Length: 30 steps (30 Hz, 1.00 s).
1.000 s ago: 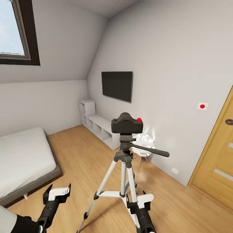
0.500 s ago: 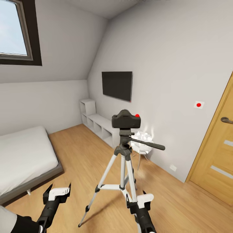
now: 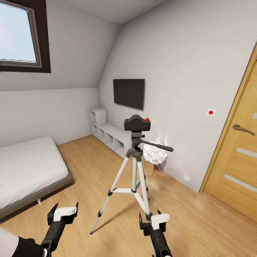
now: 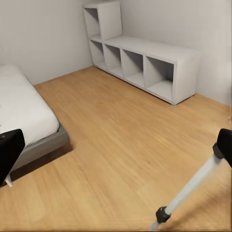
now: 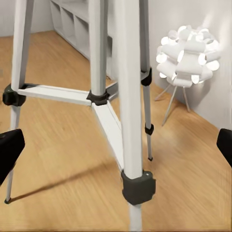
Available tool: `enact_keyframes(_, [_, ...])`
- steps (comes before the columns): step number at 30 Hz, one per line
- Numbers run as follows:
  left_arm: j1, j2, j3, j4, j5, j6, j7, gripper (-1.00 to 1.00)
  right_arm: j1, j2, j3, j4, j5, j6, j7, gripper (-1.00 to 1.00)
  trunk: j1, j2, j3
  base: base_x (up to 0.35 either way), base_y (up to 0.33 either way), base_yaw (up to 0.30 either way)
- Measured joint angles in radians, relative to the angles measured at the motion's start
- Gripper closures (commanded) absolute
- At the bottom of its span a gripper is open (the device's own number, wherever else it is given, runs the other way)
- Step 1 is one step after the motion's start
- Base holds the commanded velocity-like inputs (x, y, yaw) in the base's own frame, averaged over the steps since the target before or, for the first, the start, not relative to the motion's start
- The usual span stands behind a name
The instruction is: Attach the digital camera to the camera tripod in the bedroom.
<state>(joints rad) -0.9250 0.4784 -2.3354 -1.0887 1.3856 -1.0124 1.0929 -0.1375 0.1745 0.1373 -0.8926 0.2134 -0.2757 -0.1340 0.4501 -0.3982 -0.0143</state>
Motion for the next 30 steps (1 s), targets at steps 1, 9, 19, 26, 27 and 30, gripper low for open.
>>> enact_keyframes(1, [0.0,0.0,0.0,0.0,0.0,0.0,0.0,-1.0,0.0,0.0,0.0,0.0,0.0,0.0,0.0,-1.0,0.0,0.0,0.0,-0.349,0.0,0.0])
enact_keyframes(9, [0.0,-0.002,0.0,0.006,0.001,0.0,0.0,-1.0,0.0,0.0,0.0,-0.008,0.0,-0.008,-0.001,-1.0,-0.001,0.0,0.0,-0.168,0.0,0.0])
enact_keyframes(19, [0.026,-0.101,-0.001,0.177,0.157,0.07,-0.006,-1.0,0.0,0.0,0.001,-0.023,0.001,-0.073,-0.007,-1.0,-0.001,0.0,0.0,-0.004,0.0,0.0])
enact_keyframes(26, [0.125,-0.114,-0.001,0.245,0.212,0.11,-0.011,-1.0,0.004,0.0,0.001,-0.018,0.003,-0.074,-0.007,-1.0,-0.001,0.0,0.0,0.0,0.0,0.0])
enact_keyframes(27, [0.143,-0.114,-0.001,0.256,0.214,0.115,-0.012,-1.0,0.004,0.0,0.001,-0.015,0.002,-0.074,-0.007,-1.0,-0.001,0.0,0.0,0.0,0.0,0.0])
enact_keyframes(30, [0.198,-0.109,0.001,0.282,0.222,0.124,-0.021,-1.0,0.015,-0.01,0.001,0.009,0.0,-0.098,-0.006,-1.0,-0.001,0.0,0.0,0.0,0.0,0.0])
